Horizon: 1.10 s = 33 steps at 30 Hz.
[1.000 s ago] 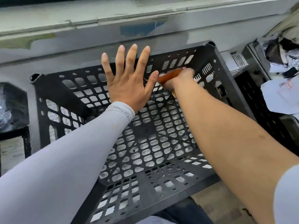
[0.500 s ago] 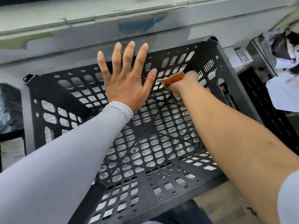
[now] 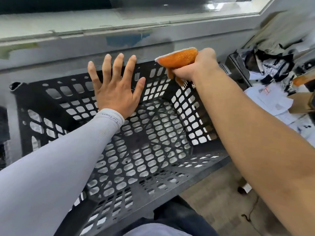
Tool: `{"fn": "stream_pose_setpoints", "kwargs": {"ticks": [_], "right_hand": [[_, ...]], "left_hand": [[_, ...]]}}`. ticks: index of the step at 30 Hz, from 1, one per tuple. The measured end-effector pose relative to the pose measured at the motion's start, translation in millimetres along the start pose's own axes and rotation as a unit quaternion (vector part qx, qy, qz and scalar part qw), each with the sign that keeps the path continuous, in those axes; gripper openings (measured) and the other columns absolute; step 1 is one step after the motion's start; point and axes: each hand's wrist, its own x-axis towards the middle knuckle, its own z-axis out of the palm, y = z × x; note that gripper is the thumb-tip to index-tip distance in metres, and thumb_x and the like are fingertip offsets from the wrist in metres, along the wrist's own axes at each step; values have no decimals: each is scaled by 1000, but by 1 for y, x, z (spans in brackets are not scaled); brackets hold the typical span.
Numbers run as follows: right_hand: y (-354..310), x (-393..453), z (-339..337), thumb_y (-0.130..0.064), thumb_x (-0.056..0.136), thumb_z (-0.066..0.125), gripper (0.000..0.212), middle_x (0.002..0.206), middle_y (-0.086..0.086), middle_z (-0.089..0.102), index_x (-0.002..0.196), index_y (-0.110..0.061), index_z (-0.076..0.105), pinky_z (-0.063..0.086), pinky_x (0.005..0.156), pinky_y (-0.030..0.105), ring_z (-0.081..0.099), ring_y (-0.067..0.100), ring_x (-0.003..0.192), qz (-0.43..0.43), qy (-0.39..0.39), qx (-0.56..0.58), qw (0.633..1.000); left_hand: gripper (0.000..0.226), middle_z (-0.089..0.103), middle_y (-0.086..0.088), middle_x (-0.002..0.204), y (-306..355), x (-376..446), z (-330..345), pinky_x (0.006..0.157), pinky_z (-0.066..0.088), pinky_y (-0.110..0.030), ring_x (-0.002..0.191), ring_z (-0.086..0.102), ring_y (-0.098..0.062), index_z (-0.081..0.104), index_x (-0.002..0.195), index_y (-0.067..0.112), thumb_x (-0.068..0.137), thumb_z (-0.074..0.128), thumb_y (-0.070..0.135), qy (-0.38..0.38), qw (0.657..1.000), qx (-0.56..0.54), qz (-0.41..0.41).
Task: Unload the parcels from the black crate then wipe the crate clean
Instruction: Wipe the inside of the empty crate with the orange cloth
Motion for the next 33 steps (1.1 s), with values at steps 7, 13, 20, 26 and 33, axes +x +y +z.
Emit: {"fn": "stream_pose_setpoints", "kwargs": {"ticks": [7,13,20,26,33], "right_hand": [[-17,-26,-12,-24,94,51,42,123,24,60,133,-9,48,50,86,72,61,49,106,-92,-56,-108,988],[-29,-47,-29,-34,102,43,29,101,4,62,112,-13,59,39,86,27,56,25,101,-436,-71,-560,701],[5,8,-105,-49,104,30,63,172,12,-3,163,-29,22,-11,125,56,-8,37,157,-352,-64,-928,-102],[22,59,-106,-55,104,24,62,172,10,6,161,-30,31,-22,120,60,-5,35,158,-281,-77,-924,-247],[41,96,-102,-62,102,18,75,171,15,-7,165,-21,10,-18,119,63,-15,39,156,-280,-39,-910,-303]], "left_hand": [[65,26,-3,163,-2,0,0,123,-5,-62,156,13,-31,21,161,33,104,22,65,1,1000,-6,5],[67,26,-3,164,-3,1,1,123,-5,-63,156,12,-32,20,162,33,104,22,66,2,1000,-8,10],[67,27,-5,164,-3,1,3,123,-3,-64,156,13,-33,21,162,31,104,22,65,6,1000,-1,10],[67,26,-6,164,-4,0,4,123,-3,-64,156,13,-34,20,162,31,104,20,66,12,1000,16,12],[67,25,-8,164,-4,3,9,122,-3,-63,156,13,-35,18,162,32,104,21,66,22,999,27,6]]}}
